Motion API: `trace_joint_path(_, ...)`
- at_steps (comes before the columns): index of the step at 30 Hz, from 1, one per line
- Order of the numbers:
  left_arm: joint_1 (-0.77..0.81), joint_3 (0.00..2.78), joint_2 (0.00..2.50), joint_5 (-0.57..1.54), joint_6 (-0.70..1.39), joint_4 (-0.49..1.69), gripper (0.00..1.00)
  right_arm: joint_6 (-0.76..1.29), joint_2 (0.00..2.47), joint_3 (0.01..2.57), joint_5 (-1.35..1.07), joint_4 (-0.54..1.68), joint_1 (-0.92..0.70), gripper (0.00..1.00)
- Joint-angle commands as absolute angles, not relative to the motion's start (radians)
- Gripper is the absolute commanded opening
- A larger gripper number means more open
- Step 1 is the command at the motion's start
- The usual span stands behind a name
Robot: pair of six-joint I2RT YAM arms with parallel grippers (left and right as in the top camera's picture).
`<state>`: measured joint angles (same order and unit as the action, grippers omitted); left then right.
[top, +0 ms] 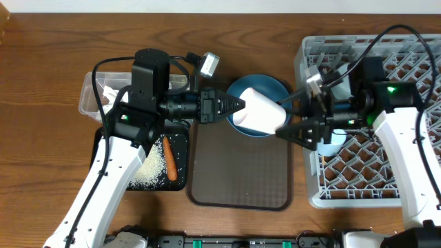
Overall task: Sort waste into correct bins and load items into the dishwasher rack
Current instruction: 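Grasp the pink cup with the right gripper and open the left gripper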
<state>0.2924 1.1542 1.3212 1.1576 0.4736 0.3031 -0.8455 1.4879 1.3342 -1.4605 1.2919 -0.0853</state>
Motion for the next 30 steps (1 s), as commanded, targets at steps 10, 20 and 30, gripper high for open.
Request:
trace_joint_path(10,0.292,1.15,1.326,1.186,0.471,0.304,0.06,-0.854,1.477,1.35,-1.493,1.243,-0.154,0.76)
trace_joint_path(20,0.292,1.149,1.326,1.186,0.386,0.422,0.06,-0.854,1.477,1.35,-1.493,1.219,-0.148,0.6)
trace_joint_path(30,0.292,1.148,1.326,1.185,0.29,0.566,0.07,-0.854,1.477,1.35,-1.493,1.206,-0.142,0.57)
